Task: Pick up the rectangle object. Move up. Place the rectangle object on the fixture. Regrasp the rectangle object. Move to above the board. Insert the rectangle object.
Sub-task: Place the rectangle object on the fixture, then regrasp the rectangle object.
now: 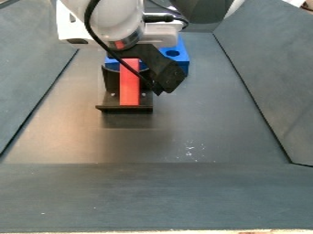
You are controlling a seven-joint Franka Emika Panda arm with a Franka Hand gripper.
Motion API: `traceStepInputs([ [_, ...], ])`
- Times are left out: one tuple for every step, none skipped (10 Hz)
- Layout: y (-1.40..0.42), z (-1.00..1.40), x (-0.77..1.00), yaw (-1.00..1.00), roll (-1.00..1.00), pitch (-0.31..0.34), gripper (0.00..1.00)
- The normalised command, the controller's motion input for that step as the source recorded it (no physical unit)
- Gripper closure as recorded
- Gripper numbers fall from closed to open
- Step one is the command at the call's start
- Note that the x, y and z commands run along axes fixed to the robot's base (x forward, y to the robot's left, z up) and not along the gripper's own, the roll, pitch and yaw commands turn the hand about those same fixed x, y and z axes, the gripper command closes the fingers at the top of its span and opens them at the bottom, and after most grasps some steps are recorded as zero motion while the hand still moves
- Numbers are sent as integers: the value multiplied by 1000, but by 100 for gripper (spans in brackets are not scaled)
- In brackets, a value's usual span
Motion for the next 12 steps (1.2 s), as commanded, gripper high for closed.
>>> traceStepInputs([
  [0, 0, 0, 0, 0, 0, 0],
  [0, 1000, 0, 47, 32, -16, 0],
  [4, 1000, -4, 56, 39, -14, 0],
  [6, 1000, -25, 59, 47, 7, 0],
  [3, 1000, -32, 59, 49, 27, 0],
  [6, 1000, -30, 49, 46, 65, 0],
  [8, 902, -28, 35, 40, 92, 0],
  [13, 654, -21, 12, 37, 111, 0],
  [11, 459, -23, -7, 35, 115, 0],
  [13, 332, -22, -19, 36, 115, 0],
  [-760, 655, 168, 8, 1000, 82, 0],
  [-749, 574, 176, 7, 1000, 80, 0],
])
